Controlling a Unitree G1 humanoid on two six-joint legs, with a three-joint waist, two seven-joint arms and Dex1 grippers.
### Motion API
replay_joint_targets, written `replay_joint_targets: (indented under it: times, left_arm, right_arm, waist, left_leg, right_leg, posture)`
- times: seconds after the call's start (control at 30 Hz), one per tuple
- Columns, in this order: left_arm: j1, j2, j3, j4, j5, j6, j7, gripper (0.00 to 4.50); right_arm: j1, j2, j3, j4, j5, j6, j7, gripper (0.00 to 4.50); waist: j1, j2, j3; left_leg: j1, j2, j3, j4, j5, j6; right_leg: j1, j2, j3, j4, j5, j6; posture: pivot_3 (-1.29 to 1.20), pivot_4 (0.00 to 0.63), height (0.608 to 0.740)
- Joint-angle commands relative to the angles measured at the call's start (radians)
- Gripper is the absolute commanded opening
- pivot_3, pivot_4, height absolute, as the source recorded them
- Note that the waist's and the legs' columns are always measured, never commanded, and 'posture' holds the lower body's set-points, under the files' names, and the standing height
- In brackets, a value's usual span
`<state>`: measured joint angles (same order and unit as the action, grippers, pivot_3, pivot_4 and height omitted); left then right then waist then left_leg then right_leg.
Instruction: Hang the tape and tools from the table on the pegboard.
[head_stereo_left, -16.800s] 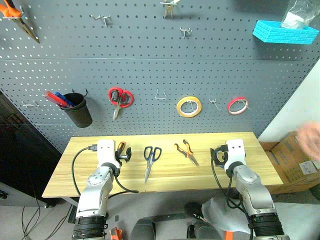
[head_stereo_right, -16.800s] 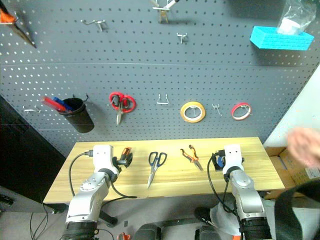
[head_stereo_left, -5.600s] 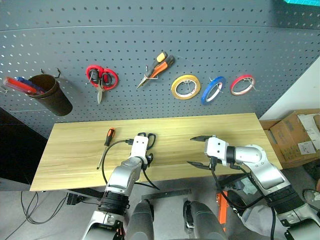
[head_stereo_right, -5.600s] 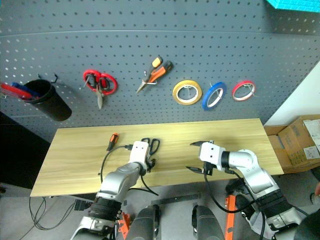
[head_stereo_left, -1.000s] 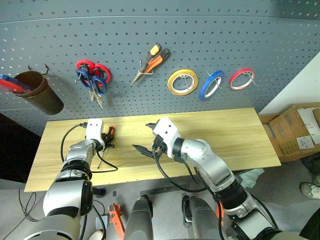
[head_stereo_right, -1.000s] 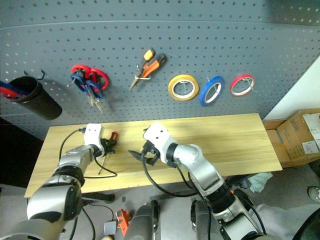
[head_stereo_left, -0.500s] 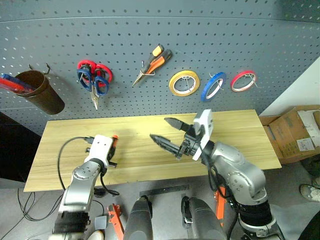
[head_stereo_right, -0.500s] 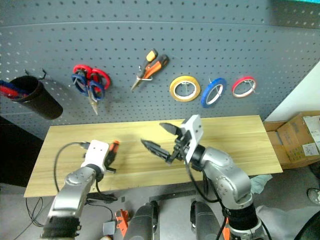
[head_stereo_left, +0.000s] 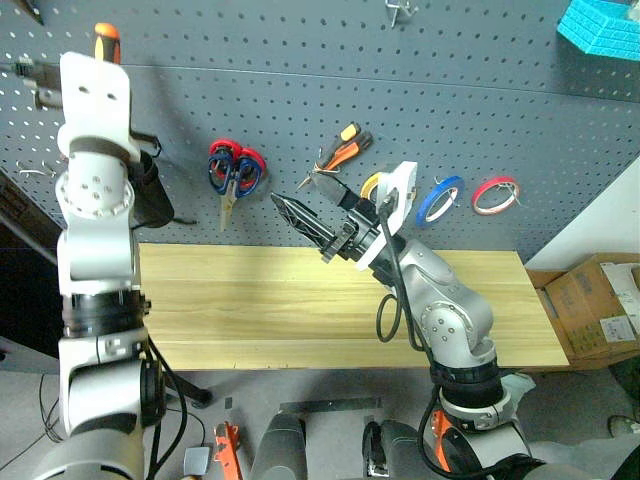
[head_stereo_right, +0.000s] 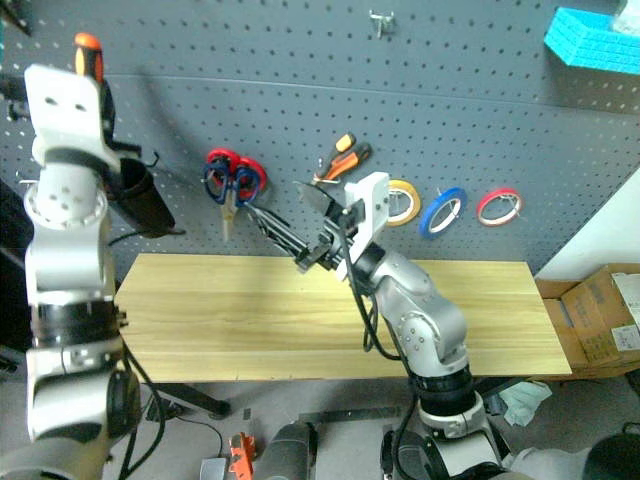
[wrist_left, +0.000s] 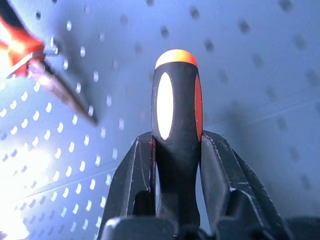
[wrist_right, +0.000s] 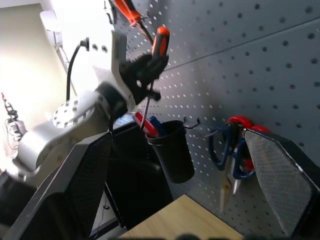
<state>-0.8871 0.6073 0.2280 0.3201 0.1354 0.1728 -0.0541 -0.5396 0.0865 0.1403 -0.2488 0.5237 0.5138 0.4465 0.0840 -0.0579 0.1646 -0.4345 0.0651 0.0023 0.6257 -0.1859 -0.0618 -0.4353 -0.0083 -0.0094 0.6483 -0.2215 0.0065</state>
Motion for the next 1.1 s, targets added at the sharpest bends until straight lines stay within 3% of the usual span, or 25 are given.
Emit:
replay_joint_targets:
  times: [0.03,0.23,0.43,0.63,0.8,0.97,1.1]
  left_arm:
    - [-0.072,0.015,0.011,0.145,-0.019,-0.094,0.018,0.89]
    - [-0.113,0.004,0.033,0.377,-0.07,-0.177,0.035,0.89]
    - [-0.088,-0.009,0.058,0.44,-0.118,-0.198,0.051,0.89]
    - [-0.036,-0.02,0.073,0.378,-0.158,-0.181,0.052,2.85]
    - [0.046,-0.06,0.113,0.203,-0.227,-0.081,0.061,4.48]
    - [0.152,-0.102,0.117,-0.096,-0.303,0.083,0.035,4.48]
    - [0.301,-0.159,0.01,-0.454,-0.329,0.222,-0.012,4.48]
  right_arm:
    - [-0.023,0.001,-0.01,-0.01,-0.013,-0.055,0.001,4.5]
    - [-0.011,-0.011,-0.023,-0.013,-0.034,-0.074,-0.026,4.5]
    - [0.004,-0.033,-0.026,-0.026,-0.04,-0.077,-0.042,4.5]
    - [0.008,-0.047,-0.022,-0.025,-0.045,-0.081,-0.047,4.5]
    - [0.011,-0.061,-0.013,-0.018,-0.054,-0.088,-0.039,4.5]
    - [0.019,-0.106,0.008,-0.031,-0.095,-0.104,-0.023,4.5]
    - [0.058,-0.179,0.017,-0.09,-0.166,-0.13,-0.035,4.5]
  waist:
    - [-0.001,-0.001,-0.001]
    - [-0.004,-0.002,-0.001]
    - [-0.005,-0.005,-0.004]
    - [-0.006,-0.006,-0.008]
    - [-0.006,-0.006,-0.009]
    - [-0.007,-0.006,-0.013]
    - [-0.001,-0.007,-0.018]
  left_leg:
    - [0.0,0.0,0.0,0.0,0.0,0.0]
    - [0.0,0.001,0.0,0.0,0.0,0.0]
    - [0.001,0.001,-0.001,0.003,0.002,-0.002]
    - [0.002,0.001,-0.001,0.004,0.003,-0.002]
    - [0.002,0.001,-0.001,0.004,0.003,-0.002]
    - [0.003,0.001,-0.001,0.004,0.003,-0.002]
    - [0.002,0.0,-0.001,0.004,0.003,-0.002]
  right_leg:
    - [0.0,0.0,0.0,0.0,0.0,0.0]
    - [-0.002,0.001,0.0,0.007,0.001,-0.001]
    - [-0.003,0.001,0.0,0.013,0.001,-0.001]
    - [-0.003,0.001,0.0,0.014,0.001,-0.001]
    - [-0.003,0.001,0.001,0.015,0.001,-0.001]
    - [-0.002,0.001,0.001,0.016,0.001,-0.001]
    - [-0.002,0.0,0.001,0.015,0.001,-0.001]
  posture:
    - [0.23,0.045,0.74]
    - [0.21,0.045,0.74]
    - [0.19,0.049,0.74]
    - [0.19,0.05,0.74]
    - [0.19,0.05,0.74]
    - [0.2,0.046,0.74]
    - [0.22,0.049,0.74]
